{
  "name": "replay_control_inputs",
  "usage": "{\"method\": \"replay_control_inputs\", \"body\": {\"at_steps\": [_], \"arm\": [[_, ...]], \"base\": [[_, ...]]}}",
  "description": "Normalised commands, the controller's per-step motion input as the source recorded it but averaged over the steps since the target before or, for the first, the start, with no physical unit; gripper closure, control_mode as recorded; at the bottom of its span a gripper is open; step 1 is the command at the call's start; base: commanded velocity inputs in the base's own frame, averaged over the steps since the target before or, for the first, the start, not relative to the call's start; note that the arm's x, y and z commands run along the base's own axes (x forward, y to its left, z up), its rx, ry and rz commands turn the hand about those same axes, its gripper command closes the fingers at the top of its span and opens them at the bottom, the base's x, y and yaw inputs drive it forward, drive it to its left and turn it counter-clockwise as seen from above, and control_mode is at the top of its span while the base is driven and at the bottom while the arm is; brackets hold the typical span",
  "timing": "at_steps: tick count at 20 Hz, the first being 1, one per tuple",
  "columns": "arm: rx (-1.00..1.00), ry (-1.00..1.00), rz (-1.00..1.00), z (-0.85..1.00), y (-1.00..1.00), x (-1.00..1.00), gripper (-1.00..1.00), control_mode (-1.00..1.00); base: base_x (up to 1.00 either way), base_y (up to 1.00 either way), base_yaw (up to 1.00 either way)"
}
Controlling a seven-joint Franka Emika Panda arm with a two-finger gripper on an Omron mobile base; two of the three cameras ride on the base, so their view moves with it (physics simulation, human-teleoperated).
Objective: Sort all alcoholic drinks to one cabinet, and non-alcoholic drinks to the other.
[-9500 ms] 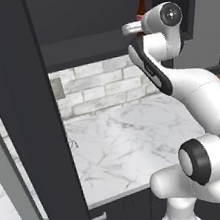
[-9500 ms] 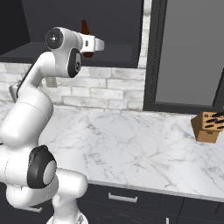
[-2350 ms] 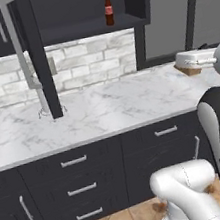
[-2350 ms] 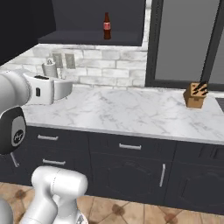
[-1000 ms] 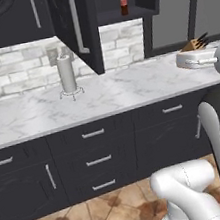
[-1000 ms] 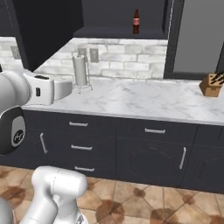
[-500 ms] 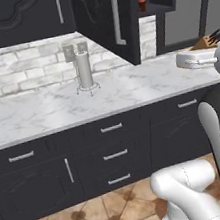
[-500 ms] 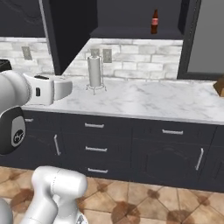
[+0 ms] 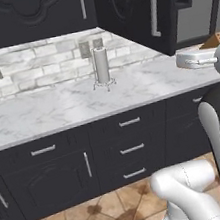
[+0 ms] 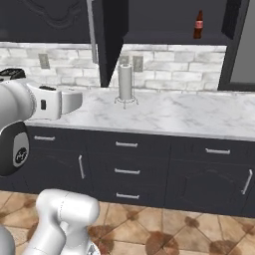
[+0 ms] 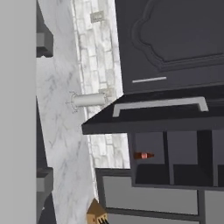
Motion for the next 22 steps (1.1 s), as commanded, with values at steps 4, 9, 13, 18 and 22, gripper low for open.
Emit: {"method": "replay_control_inputs", "body": {"at_steps": [4, 9, 13, 18, 22], "arm": [[0.0, 0.0, 0.0, 0.0, 0.0, 0.0, -1.0, 1.0], [0.0, 0.0, 0.0, 0.0, 0.0, 0.0, -1.0, 1.0], [0.0, 0.0, 0.0, 0.0, 0.0, 0.0, -1.0, 1.0], [0.0, 0.0, 0.0, 0.0, 0.0, 0.0, -1.0, 1.0], [0.0, 0.0, 0.0, 0.0, 0.0, 0.0, -1.0, 1.0]], "base": [[0.0, 0.59, -0.04], [0.0, 0.57, -0.05], [0.28, 0.53, -0.06], [0.48, 0.49, -0.07], [0.48, 0.5, -0.07]]}}
